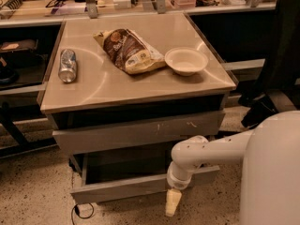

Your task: Open middle drawer

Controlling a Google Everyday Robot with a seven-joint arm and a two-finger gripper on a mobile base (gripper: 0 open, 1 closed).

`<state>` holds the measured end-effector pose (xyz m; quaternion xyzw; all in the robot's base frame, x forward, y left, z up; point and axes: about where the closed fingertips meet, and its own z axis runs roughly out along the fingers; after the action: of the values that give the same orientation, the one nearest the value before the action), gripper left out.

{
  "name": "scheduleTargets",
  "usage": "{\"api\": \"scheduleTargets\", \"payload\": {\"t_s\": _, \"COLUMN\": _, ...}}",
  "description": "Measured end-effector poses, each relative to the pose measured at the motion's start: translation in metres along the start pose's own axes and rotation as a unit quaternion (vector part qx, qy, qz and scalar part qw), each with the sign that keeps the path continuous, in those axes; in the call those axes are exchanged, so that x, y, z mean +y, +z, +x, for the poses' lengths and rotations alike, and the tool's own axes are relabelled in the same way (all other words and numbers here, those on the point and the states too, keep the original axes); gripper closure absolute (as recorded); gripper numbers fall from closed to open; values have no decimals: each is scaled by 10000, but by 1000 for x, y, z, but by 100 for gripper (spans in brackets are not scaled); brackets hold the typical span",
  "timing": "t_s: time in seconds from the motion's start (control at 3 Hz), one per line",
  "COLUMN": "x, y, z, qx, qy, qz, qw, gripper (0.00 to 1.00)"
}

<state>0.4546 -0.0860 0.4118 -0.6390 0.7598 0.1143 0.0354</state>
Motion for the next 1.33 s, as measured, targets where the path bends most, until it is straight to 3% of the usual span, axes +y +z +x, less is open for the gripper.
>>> {"api": "scheduleTargets", "payload": {"t_s": 0.33, "x": 21, "y": 13, "z": 9, "qx": 49, "qy": -2, "qz": -270, "qw": 9996, "gripper": 0}}
{"api": "scheduleTargets", "payload": {"t_s": 0.67, "x": 21, "y": 9, "z": 8, "qx": 49, "qy": -2, "qz": -270, "qw": 9996, "gripper": 0}}
{"api": "scheduleTargets", "payload": {"t_s": 1.0, "x": 41, "y": -7, "z": 5, "qx": -112, "qy": 121, "qz": -231, "qw": 9996, "gripper": 0}}
{"api": "scheduleTargets", "payload": {"t_s": 1.33, "x": 115, "y": -39, "z": 18, "qx": -130, "qy": 143, "qz": -380, "qw": 9991, "gripper": 0}}
